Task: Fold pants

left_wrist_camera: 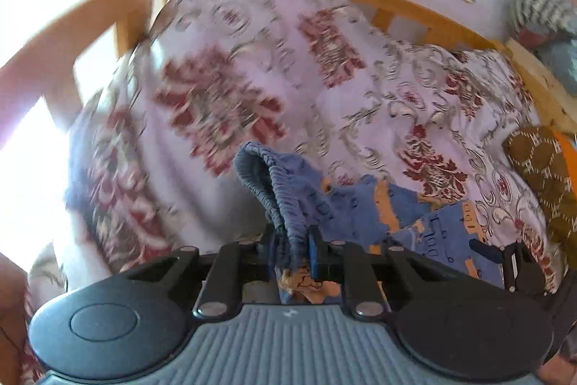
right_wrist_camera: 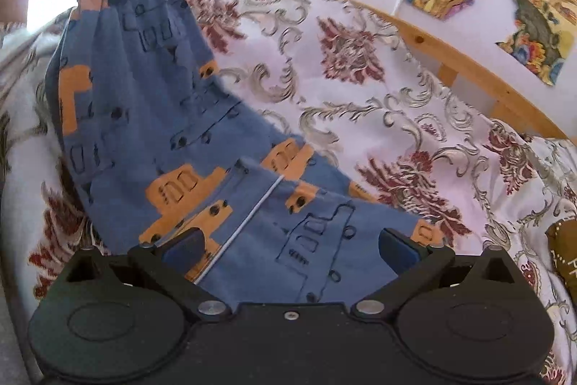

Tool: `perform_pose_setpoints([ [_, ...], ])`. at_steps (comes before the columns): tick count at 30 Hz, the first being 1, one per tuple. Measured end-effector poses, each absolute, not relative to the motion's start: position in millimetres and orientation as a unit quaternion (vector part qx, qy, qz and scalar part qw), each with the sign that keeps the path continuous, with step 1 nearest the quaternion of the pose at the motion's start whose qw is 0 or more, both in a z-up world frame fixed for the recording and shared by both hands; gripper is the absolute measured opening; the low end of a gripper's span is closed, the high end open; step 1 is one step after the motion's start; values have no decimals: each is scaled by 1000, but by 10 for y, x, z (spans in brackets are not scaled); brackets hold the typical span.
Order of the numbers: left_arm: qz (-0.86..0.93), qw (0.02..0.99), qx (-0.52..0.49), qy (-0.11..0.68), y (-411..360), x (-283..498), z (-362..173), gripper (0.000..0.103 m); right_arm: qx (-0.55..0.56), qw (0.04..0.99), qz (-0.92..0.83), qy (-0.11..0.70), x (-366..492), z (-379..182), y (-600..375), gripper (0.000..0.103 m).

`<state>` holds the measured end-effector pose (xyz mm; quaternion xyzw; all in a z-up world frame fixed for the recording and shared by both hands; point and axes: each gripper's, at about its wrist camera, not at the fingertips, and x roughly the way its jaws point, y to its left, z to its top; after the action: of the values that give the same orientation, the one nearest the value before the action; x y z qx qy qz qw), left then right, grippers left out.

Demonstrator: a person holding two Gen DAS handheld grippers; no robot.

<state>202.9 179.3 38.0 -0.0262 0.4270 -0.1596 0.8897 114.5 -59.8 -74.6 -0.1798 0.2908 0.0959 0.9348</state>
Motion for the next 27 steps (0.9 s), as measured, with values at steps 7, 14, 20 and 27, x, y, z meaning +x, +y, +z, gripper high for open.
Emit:
perform_pose_setpoints([
  [7, -204, 898, 35, 388, 1050, 1826, 653, 19, -78, 952, 92, 282, 1188, -398, -1180, 102],
  [14, -234, 891, 85, 380, 275, 1597, 518, 19, 128, 916, 169, 339, 1554, -29, -2067, 102],
  [20, -224, 891, 142, 368, -318, 1353, 234, 19, 245, 857, 245, 382, 1899, 96, -2337, 101],
  [27, -215, 890, 174, 363, -684, 1243, 33, 19, 225, 830, 272, 432, 2073, -14, -2066, 76],
])
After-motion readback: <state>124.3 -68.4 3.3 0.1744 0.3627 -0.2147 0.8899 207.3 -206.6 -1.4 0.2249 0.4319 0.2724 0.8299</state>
